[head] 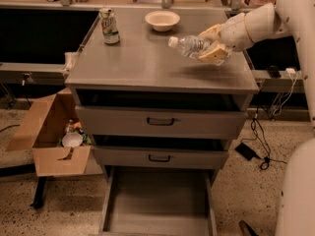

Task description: Pick blue plastic bottle from bottom drawer and place on counter

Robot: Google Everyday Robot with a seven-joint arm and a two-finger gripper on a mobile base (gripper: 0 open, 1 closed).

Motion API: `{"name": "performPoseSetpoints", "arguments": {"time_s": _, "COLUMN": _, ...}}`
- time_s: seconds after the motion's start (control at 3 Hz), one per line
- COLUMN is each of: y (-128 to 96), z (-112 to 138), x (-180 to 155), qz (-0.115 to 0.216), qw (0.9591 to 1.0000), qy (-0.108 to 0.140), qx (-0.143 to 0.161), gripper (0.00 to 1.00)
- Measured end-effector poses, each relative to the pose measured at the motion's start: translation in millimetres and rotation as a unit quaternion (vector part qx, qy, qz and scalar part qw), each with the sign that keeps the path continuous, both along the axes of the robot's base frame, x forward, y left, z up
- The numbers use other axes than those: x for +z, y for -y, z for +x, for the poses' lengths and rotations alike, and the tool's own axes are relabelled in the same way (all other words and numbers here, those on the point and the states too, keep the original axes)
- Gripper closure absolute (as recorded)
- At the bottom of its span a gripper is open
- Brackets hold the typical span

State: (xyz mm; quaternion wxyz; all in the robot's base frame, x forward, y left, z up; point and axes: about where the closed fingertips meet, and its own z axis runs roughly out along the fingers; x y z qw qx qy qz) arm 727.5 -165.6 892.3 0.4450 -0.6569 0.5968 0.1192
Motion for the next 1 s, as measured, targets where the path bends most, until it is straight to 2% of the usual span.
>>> {"name": "performPoseSetpoints", "arguments": {"time_s": 0.33, "y": -0.1, "z": 0.0, "x": 0.0, "qz": 0.0, "qw": 1.0, "qy": 0.0, "qx": 0.0, "gripper": 0.38}}
{"name": "performPoseSetpoints", "arguments": {"time_s": 0.67, "y": -0.1, "z": 0.0, "x": -0.1, "qz": 0.0, "qw": 1.0, "qy": 0.0, "qx": 0.0, "gripper": 0.07}}
{"name": "performPoseSetpoints", "arguments": {"time_s": 1.0, "y": -0.3, "z": 0.1, "x": -0.2, "qz": 0.0, "qw": 1.0, "qy": 0.0, "qx": 0.0, "gripper": 0.0}}
